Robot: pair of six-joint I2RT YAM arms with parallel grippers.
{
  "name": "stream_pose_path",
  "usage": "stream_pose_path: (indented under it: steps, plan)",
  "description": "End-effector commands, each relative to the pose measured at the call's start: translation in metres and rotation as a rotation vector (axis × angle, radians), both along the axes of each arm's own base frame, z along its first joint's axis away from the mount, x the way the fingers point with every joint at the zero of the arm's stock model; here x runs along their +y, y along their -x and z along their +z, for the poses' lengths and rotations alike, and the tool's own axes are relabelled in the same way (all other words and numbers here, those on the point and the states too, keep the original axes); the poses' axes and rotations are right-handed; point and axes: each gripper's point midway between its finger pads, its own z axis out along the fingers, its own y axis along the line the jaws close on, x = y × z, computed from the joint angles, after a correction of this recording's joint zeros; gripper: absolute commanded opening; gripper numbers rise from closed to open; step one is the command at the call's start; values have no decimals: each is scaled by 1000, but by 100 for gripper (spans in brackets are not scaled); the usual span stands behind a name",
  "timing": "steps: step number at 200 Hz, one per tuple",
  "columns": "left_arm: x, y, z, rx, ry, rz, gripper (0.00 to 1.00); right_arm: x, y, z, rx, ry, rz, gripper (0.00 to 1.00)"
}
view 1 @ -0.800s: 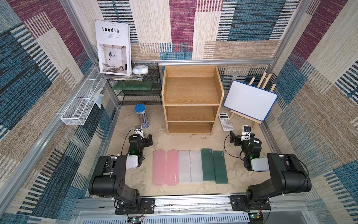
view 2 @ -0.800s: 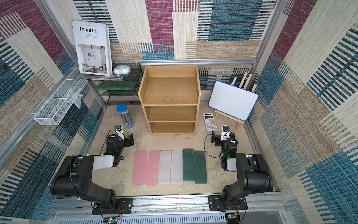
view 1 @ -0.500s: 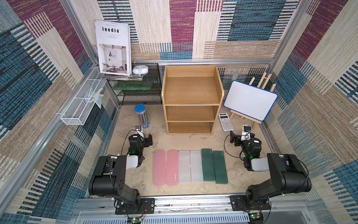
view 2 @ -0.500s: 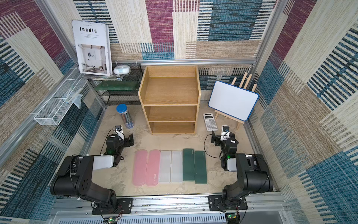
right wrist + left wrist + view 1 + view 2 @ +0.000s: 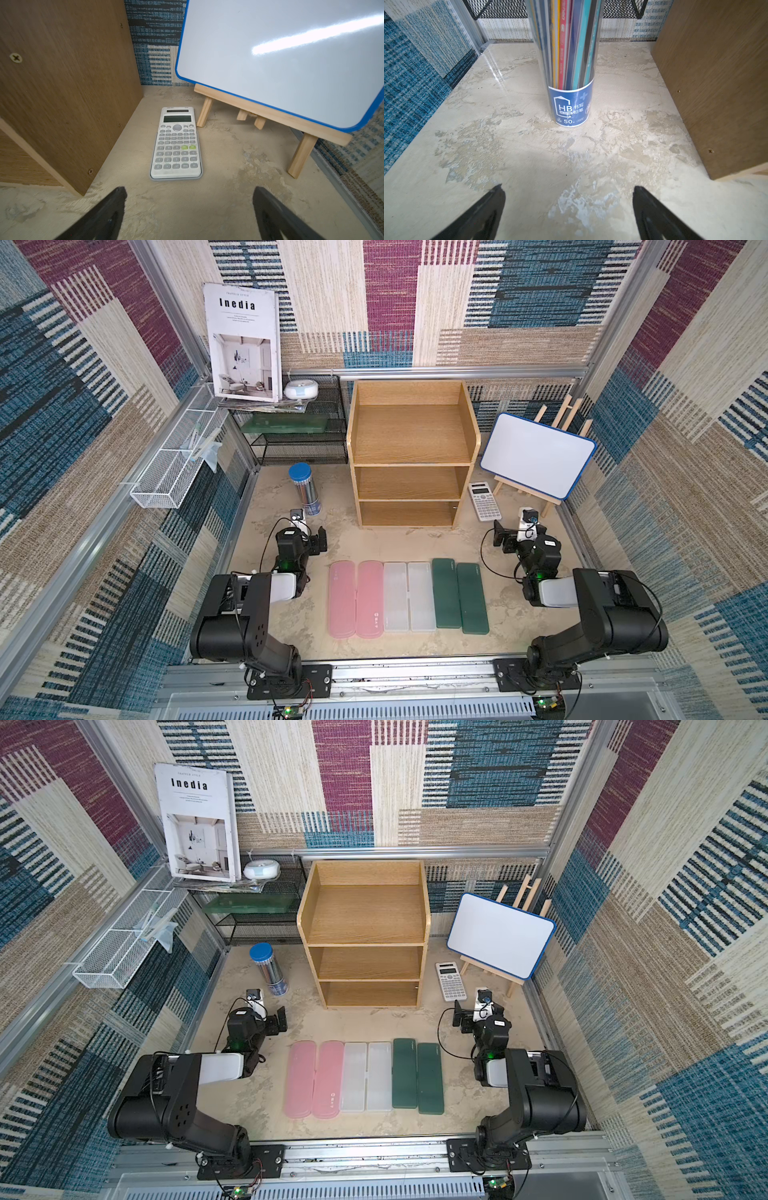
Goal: Place the pencil cases on the shelf according to color
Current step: Pick up the pencil case from the center of the board.
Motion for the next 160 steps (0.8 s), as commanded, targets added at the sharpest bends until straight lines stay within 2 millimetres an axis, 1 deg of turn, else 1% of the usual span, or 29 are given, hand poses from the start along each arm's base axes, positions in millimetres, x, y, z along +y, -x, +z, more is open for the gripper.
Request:
stream_pose_path:
  steps: [1,5,9,10,14,15,21,31,39,57,63,66,71,90,95,105,114,123,139,147,160]
  plan:
    - [-1,-2,7,-24,3,-4,98,-5,-24,22,73,-14,-28,99]
    - [1,-3,10,-22,4,6,97,-8,-29,25,105,-21,-46,99]
    - [2,-3,12,-6,3,16,95,-10,-35,34,115,-28,-54,99]
    - [3,-4,17,-20,1,23,95,-10,-36,36,118,-28,-57,99]
    - [7,-5,21,-4,-2,46,94,-9,-40,44,127,-28,-51,99]
    - [8,-3,20,15,-5,54,94,-9,-41,45,129,-28,-51,99]
    - [15,-3,25,64,-10,105,93,-9,-44,54,137,-29,-48,99]
    - [30,-3,38,115,-6,211,92,-15,-43,63,145,-51,-92,99]
    - [37,-3,48,135,0,265,93,-21,-40,67,155,-81,-141,99]
    - [41,3,61,139,31,325,93,-26,-28,69,180,-154,-195,99]
    - [42,7,65,131,53,346,94,-26,-24,69,187,-175,-201,99]
    - [42,10,66,130,67,356,94,-26,-20,64,212,-187,-207,99]
    - [42,14,68,131,92,370,95,-25,-16,62,232,-204,-213,99]
    - [33,29,76,151,183,363,97,-22,1,56,302,-278,-229,100]
    - [30,33,80,150,211,358,97,-19,6,55,320,-298,-227,100]
    - [24,45,82,183,259,350,97,-12,16,54,345,-355,-211,98]
    - [18,54,87,200,309,344,97,-4,25,54,364,-411,-186,97]
    - [7,60,92,215,350,295,98,7,35,54,385,-460,-141,94]
    - [-2,79,91,279,399,282,98,23,52,51,432,-532,-100,91]
    - [-10,87,89,315,422,256,100,30,61,49,453,-554,-81,89]
    - [-18,100,86,360,454,238,100,43,75,46,489,-583,-44,87]
